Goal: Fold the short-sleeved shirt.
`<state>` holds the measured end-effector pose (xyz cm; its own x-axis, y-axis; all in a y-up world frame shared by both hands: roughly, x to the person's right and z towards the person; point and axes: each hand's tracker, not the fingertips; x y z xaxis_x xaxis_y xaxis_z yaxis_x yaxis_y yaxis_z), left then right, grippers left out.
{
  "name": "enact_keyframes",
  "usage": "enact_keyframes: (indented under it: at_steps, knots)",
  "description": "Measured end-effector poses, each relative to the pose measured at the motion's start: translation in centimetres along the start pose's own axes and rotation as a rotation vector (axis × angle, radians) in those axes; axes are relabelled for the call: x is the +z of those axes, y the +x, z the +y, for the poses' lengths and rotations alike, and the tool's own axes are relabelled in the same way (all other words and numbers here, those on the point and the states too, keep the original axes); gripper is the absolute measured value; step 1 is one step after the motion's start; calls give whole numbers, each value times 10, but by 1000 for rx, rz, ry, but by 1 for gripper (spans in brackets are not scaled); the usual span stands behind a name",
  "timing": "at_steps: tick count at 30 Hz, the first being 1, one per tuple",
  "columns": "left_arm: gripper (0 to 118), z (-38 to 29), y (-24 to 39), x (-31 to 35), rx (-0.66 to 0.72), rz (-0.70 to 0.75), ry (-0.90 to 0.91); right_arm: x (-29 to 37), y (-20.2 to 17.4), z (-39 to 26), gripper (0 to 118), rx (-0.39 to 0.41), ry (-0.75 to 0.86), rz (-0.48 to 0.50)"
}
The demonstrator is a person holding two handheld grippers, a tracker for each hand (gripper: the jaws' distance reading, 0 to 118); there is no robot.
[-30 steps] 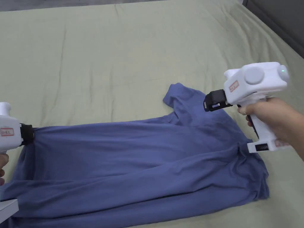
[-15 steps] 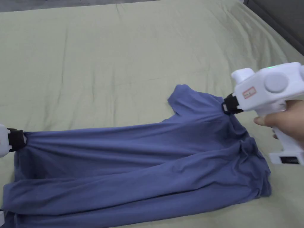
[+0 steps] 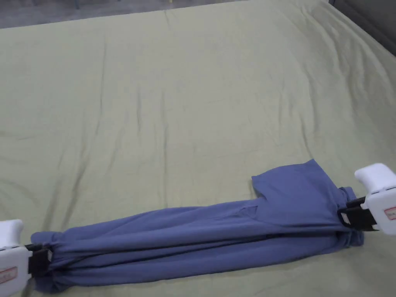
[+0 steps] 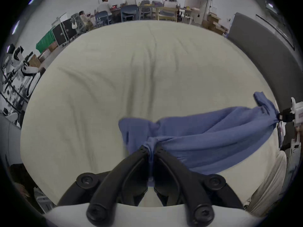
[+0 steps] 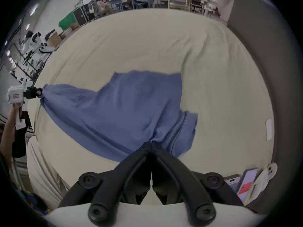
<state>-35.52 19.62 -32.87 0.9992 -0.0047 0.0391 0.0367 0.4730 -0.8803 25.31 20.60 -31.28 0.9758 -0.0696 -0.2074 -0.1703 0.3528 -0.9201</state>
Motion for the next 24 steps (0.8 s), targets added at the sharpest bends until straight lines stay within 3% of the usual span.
enact_keyframes:
  at_steps: [2,5,10,12,13,14,15,16,19,22,23,24]
  knots:
    - [2,-2,0,-16,10,9,-11,-17,-1,-7,2,17,-35,-30]
    - [2,-3,5,-20,36,36,14,-35,1,-15,2,-23,-20,-27]
    - [2,-9,9,-38,-41,96,23,-38,-8,-21,2,-10,19,-64]
    - [5,-9,10,-37,-29,103,29,-37,-10,-23,8,-12,36,-76]
    - [18,-6,8,-31,0,98,29,-31,-10,-23,18,-5,39,-75]
    - [59,-4,3,-21,68,70,39,-23,-8,-19,43,1,34,-70]
    - [116,-2,-2,-4,138,49,74,-7,-8,-18,103,-13,44,-73]
    - [118,-3,-9,14,201,12,114,12,-6,-18,118,-69,103,-41]
    - [118,-19,-17,74,277,-127,298,73,-12,-29,118,-139,361,41]
    - [118,-31,9,98,230,-93,252,88,-26,-34,118,-184,310,134]
    - [118,-35,14,96,202,-75,176,85,-32,-37,116,-187,290,158]
    - [117,-40,18,93,203,-63,120,83,-39,-41,98,-181,288,142]
